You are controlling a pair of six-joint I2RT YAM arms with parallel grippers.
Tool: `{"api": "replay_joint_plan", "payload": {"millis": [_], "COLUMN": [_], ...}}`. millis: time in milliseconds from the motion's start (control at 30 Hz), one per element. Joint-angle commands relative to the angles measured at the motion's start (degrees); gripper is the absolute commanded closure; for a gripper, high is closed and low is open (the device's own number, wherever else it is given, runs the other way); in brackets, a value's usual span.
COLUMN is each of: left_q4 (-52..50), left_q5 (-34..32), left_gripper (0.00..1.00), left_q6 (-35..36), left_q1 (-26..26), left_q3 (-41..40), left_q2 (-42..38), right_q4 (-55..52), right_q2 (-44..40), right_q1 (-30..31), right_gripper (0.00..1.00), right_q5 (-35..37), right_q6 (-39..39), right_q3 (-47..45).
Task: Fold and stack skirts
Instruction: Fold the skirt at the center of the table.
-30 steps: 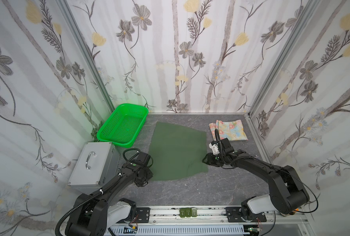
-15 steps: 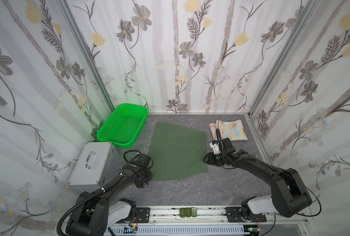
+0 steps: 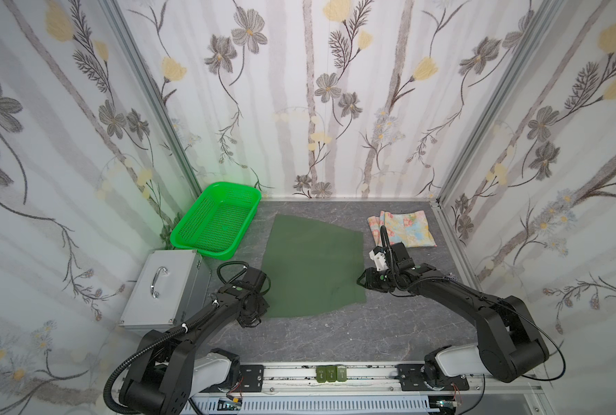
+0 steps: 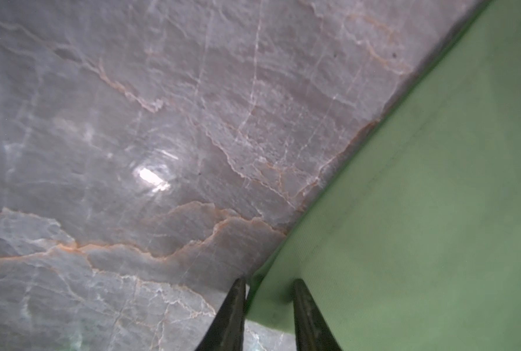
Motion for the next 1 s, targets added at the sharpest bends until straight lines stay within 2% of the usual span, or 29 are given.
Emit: {"api": "replay_joint_plan", "payload": {"millis": [0,167,200,300,400,600,800,967], "left_q4": [-0.01,0.03,0.1,0.11,0.15,0.54,0.74,1.08], "left_q5": [-1.76,-1.78,-1.86,-2.13,-2.35,-2.24,-2.21,-2.04], "left_gripper": [0.78,0.98,1.0,1.0,1.0,1.0,1.0,1.0], "left_q6": [0.66,1.02,1.02,1.1,1.45,2.14,2.16,2.33], "left_q1": [0.12,0.1,0.1,0.09,0.14,0.14,0.17,0.19], "left_q3": [0.54,0.52,0.46,0.7,1.07,1.42,1.16,0.99], "left_q2": [0.31,0.09,-0.03,-0.3,-0.31,0.13,-0.31,-0.22], "right_q4": [-0.54,-4.64,-5.94,-10.15,-11.89,-7.92,-5.28,-3.77], "right_q2": [-0.6,-3.19,-4.19,-6.8,-8.24,-6.95,-2.25,1.05], "right_q1": [0.04,0.04,0.05,0.13,0.17,3.43,6.18,6.85], "right_gripper": [0.55,0.54,0.53,0.47,0.47,0.63,0.58,0.58], "right_q5": [0.21,3.93,5.47,9.58,10.74,9.03,9.47,10.69], "right_q6": [-0.23,-0.78,-0.79,-0.39,0.07,2.09,2.44,1.78], "right_q3": [0.11,-2.56,-2.85,-3.99,-5.91,-6.51,-4.94,-3.35]}}
